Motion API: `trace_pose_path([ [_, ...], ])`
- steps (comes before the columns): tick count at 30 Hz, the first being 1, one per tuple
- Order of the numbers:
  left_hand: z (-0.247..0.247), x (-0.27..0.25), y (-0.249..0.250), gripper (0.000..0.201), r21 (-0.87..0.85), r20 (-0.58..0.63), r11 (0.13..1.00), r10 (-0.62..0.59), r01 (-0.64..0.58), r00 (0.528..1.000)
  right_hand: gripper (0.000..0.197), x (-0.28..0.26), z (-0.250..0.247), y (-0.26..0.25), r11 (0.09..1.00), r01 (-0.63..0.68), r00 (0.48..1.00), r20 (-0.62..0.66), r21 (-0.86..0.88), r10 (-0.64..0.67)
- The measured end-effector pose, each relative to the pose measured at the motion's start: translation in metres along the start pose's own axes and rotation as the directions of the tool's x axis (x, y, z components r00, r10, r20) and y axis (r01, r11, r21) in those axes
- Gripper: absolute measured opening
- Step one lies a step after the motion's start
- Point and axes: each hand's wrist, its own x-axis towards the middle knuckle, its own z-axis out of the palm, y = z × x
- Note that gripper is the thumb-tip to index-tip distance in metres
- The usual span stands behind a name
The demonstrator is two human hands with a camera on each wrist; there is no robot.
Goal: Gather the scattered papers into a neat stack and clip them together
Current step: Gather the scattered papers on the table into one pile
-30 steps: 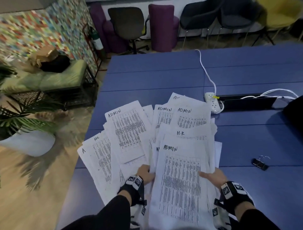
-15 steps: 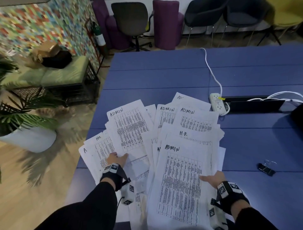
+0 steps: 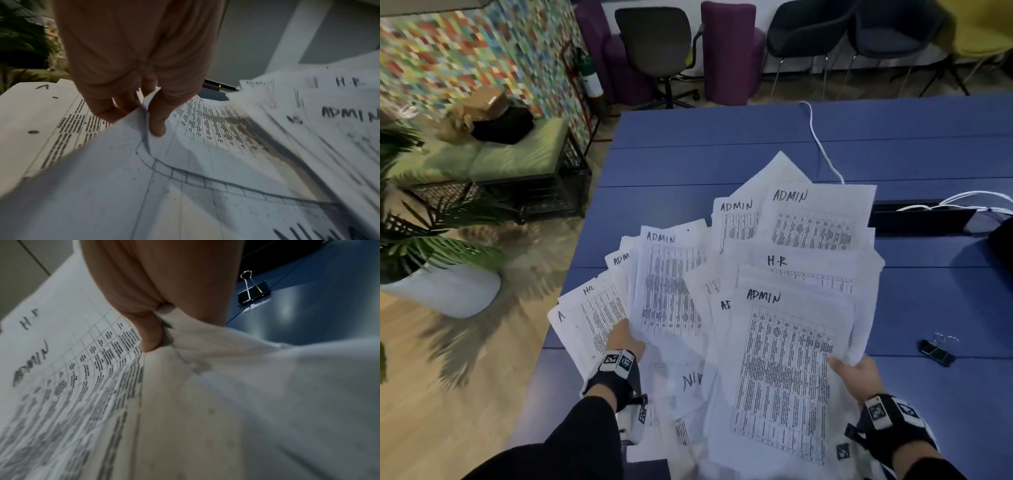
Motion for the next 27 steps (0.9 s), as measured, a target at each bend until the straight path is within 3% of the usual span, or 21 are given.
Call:
trace_pose_path([
  [3,0.006,-0.014,0.002,0.061,0.011,-0.034,0.995,0.101,-0.101,0.994,0.029,0.003,0.004,0.005,0.999,-0.020,1.000,0.007,0.049,0.019],
  [6,0.015,-0.027,0.005,0.063,-0.009,0.023,0.982,0.187,-0.187,0.982,0.026,0.002,0.011,0.004,0.999,-0.035,0.998,0.048,0.036,0.033],
  [8,0.020,-0.035,0.006,0.072,-0.015,0.168,0.988,0.154,-0.154,0.974,0.019,0.002,0.014,-0.001,0.999,-0.028,0.997,0.066,0.030,0.026],
  [11,0.019,-0.047,0.007,0.091,0.119,0.432,0.986,0.054,-0.116,0.900,0.041,0.003,0.019,-0.011,0.999,-0.025,0.996,0.090,0.035,0.022],
  [13,0.016,-0.052,0.010,0.076,0.194,0.531,0.964,0.051,-0.180,0.846,0.051,0.000,0.023,-0.021,0.999,-0.029,0.994,0.107,0.021,0.027],
  [15,0.012,-0.055,0.011,0.045,0.078,0.577,0.979,0.111,-0.190,0.809,0.052,-0.006,0.028,-0.031,0.997,-0.064,0.986,0.152,-0.044,0.070],
  [17,0.015,-0.049,0.009,0.039,-0.168,0.546,0.984,0.146,-0.063,0.825,0.052,-0.002,0.036,-0.027,0.984,-0.056,0.978,0.191,-0.167,0.088],
  [20,0.020,-0.043,0.012,0.068,-0.484,0.444,0.850,0.036,0.206,0.895,0.065,-0.004,0.047,-0.025,0.957,-0.038,0.964,0.243,-0.289,0.112],
  [21,0.024,-0.041,0.013,0.074,-0.509,0.413,0.828,-0.005,0.235,0.911,0.065,-0.006,0.050,-0.023,0.946,-0.025,0.953,0.277,-0.324,0.120],
  [24,0.031,-0.045,0.019,0.097,-0.358,0.295,0.916,-0.072,0.180,0.953,0.085,-0.008,0.053,-0.019,0.879,0.010,0.903,0.382,-0.477,0.197],
  [27,0.039,-0.041,0.021,0.080,-0.263,0.235,0.953,-0.090,0.152,0.968,0.088,-0.002,0.044,-0.023,0.887,0.061,0.871,0.459,-0.457,0.177],
])
